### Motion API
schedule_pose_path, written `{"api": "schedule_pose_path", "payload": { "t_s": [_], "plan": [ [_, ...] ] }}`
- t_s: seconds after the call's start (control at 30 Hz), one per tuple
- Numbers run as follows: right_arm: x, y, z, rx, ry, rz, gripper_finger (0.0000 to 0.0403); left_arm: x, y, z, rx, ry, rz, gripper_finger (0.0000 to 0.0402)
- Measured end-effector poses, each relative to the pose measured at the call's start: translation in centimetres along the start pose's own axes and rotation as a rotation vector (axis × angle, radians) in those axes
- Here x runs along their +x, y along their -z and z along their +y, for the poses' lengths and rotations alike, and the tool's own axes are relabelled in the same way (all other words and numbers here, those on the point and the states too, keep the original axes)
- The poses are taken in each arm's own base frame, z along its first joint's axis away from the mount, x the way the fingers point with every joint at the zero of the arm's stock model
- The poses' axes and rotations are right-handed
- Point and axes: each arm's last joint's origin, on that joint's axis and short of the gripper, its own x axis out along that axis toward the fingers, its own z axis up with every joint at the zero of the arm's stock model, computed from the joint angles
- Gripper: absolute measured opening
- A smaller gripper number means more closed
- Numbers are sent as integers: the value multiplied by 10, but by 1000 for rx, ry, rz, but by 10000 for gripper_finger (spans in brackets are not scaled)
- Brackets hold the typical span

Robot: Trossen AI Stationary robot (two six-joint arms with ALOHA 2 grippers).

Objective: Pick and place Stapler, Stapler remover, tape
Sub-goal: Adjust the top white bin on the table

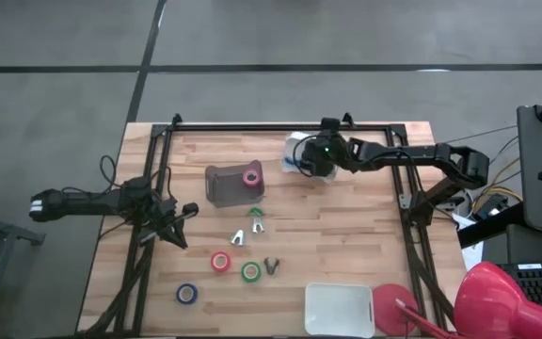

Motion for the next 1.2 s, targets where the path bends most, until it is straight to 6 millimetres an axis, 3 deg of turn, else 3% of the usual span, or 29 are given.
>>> {"api": "schedule_pose_path", "payload": {
  "t_s": [0.33, 0.77, 1.03, 1.2],
  "plan": [
    [10, 26, -22, 125, -275, 49, 8, 0, 0, 0, -1, 0, 0, 23],
    [23, 51, -49, 269, -357, 43, 8, 0, 0, 0, 0, 0, 0, 23],
    [40, 62, -46, 315, -411, 75, 8, 0, 0, 0, 0, 0, 0, 23],
    [44, 58, -47, 376, -411, 80, 9, 0, 0, 0, 0, 0, 0, 23]
  ]
}}
